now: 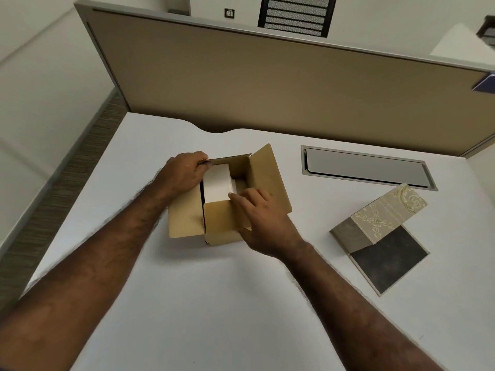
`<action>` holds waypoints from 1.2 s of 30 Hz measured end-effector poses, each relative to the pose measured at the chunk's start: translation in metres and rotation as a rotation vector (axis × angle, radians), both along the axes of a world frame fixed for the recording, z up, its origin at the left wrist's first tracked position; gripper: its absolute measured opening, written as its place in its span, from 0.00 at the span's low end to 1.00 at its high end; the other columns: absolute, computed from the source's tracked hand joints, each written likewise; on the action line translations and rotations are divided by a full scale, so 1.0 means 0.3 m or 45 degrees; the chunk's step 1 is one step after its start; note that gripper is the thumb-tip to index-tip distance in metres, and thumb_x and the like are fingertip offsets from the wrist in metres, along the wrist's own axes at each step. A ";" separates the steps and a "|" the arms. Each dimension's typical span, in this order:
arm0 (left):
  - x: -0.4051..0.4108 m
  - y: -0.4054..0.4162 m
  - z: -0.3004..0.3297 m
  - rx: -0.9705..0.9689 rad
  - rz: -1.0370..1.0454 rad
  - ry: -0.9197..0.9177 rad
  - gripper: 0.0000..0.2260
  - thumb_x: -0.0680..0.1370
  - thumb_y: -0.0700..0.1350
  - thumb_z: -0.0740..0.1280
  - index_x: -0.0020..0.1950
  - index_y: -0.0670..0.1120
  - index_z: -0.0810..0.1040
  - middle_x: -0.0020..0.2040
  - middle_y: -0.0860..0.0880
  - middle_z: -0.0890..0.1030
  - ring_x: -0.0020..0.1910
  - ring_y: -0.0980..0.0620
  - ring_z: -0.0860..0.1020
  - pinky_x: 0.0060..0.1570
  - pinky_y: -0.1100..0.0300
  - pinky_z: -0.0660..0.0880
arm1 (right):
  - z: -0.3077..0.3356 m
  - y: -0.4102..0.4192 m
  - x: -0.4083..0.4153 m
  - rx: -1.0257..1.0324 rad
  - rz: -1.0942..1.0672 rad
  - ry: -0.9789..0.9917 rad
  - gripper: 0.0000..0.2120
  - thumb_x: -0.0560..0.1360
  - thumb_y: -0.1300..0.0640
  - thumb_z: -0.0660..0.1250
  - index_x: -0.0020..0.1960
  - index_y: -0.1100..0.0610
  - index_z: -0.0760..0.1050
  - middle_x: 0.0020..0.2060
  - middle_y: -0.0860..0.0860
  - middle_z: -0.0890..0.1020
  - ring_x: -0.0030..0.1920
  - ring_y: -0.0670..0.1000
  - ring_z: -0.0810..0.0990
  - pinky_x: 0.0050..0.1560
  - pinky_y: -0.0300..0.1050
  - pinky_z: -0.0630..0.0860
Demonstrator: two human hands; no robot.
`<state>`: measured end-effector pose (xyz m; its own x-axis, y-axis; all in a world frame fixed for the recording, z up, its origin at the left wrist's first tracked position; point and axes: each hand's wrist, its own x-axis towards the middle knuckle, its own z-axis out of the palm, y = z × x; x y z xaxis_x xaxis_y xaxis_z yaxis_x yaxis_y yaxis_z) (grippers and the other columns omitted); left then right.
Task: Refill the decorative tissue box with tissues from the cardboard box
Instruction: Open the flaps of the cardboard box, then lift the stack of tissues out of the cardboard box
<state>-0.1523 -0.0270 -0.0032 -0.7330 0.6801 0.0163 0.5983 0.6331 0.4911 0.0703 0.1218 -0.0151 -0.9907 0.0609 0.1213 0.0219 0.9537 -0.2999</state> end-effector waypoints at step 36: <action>0.078 -0.082 -0.168 0.164 0.519 0.007 0.17 0.80 0.47 0.70 0.68 0.44 0.81 0.61 0.39 0.84 0.60 0.35 0.81 0.65 0.39 0.74 | 0.128 -0.002 -0.015 -1.167 -0.504 -0.385 0.27 0.80 0.36 0.71 0.74 0.49 0.74 0.60 0.44 0.82 0.59 0.45 0.81 0.52 0.38 0.75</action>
